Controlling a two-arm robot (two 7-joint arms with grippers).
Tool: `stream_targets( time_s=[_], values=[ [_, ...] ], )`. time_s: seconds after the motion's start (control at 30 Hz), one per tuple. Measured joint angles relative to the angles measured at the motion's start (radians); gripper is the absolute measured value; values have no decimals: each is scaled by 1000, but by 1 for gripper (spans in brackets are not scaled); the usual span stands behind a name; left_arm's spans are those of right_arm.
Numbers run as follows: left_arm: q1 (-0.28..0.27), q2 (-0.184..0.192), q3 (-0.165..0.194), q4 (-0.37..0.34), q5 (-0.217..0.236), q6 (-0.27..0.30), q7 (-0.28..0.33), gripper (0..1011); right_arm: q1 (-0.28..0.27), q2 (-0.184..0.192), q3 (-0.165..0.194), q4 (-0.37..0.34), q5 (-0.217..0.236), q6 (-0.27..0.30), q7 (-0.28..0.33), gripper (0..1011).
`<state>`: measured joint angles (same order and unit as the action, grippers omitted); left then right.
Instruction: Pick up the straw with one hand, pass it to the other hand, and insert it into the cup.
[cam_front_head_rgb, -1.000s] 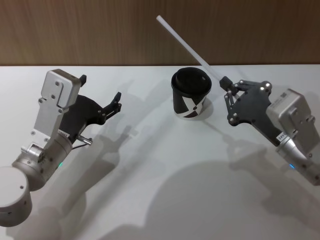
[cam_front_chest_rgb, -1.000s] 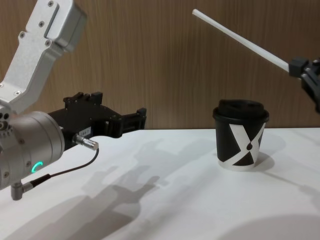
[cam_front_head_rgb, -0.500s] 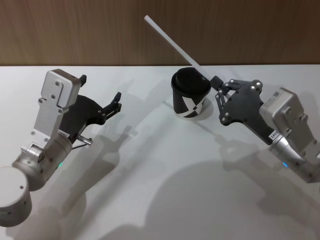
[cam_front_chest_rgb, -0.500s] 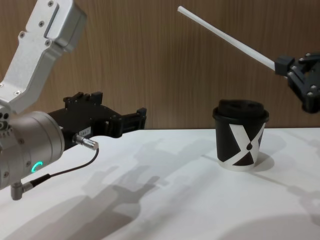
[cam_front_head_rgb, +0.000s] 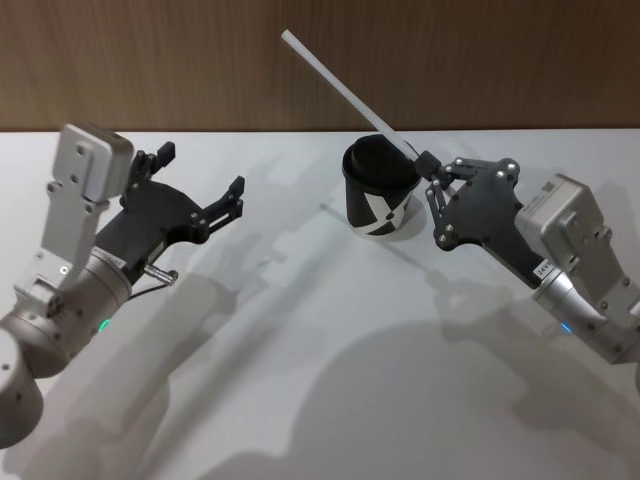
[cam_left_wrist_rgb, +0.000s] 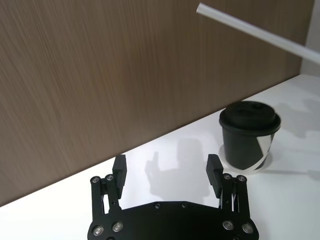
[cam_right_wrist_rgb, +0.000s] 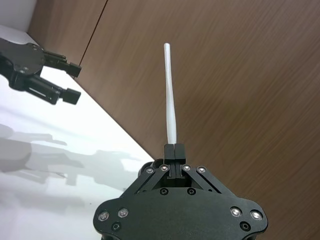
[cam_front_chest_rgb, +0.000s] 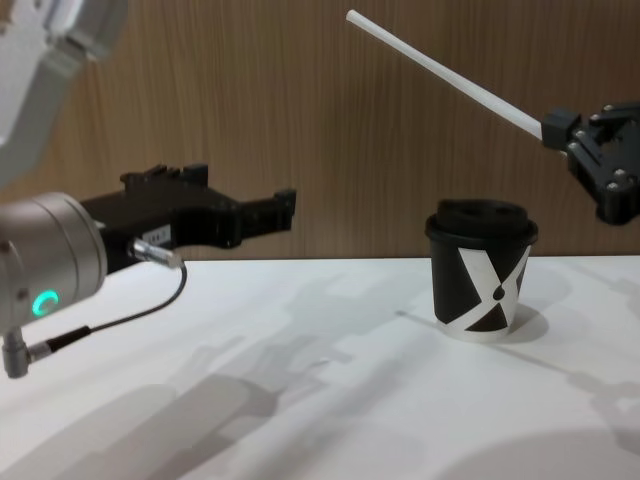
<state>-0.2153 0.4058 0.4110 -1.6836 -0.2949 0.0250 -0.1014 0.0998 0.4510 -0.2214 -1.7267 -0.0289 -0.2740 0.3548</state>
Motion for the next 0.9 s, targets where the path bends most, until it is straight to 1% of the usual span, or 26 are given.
stream_targets(
  time_s=[0.07, 0.13, 0.17, 0.23, 0.3, 0.37, 0.43, 0.47, 0.5, 0.57, 0.63, 0.67, 0.7, 0.77, 0.83, 0.9],
  values=[
    [5, 4, -13, -14, -32, 5, -25, 1003, 1, 0, 0, 0, 0, 0, 0, 0],
    [8, 5, -22, -22, -48, 8, -37, 1003, 1, 0, -1, 1, 1, -1, 1, 0],
    [11, 7, -31, -31, -73, 12, -54, 1003, 1, 0, -1, 1, 1, -1, 1, 0],
    [13, 8, -40, -39, -95, 16, -69, 1003, 2, -1, -1, 1, 1, -1, 1, 0],
    [17, 8, -53, -49, -132, 24, -94, 1003, 2, -1, -2, 1, 1, -1, 1, 0],
    [20, 8, -62, -57, -155, 29, -109, 1003, 2, -1, -2, 1, 1, -2, 2, 0],
    [23, 8, -77, -68, -205, 42, -138, 1003, 2, -1, -2, 2, 2, -2, 2, 0],
    [23, 8, -77, -68, -205, 42, -138, 1003, 2, -1, -2, 2, 2, -2, 2, 0],
    [25, 7, -85, -74, -230, 49, -152, 1002, 2, -1, -2, 2, 2, -2, 2, 0],
    [26, 6, -92, -79, -258, 57, -167, 1003, 3, -1, -3, 2, 2, -2, 2, 0],
    [27, 2, -105, -88, -307, 72, -193, 1002, 3, -1, -3, 2, 2, -2, 2, 0],
    [27, 2, -105, -88, -307, 72, -193, 1003, 3, -1, -3, 2, 2, -2, 2, 0],
    [27, -1, -110, -91, -336, 82, -208, 1003, 3, -1, -3, 2, 2, -2, 2, 0],
    [26, -4, -114, -94, -361, 91, -221, 1003, 3, -1, -3, 2, 2, -2, 3, 0],
    [23, -10, -119, -96, -402, 106, -242, 1003, 3, -1, -3, 2, 2, -2, 3, 0],
    [20, -15, -122, -97, -429, 116, -256, 1003, 4, -1, -3, 2, 2, -2, 3, 0]
  ],
)
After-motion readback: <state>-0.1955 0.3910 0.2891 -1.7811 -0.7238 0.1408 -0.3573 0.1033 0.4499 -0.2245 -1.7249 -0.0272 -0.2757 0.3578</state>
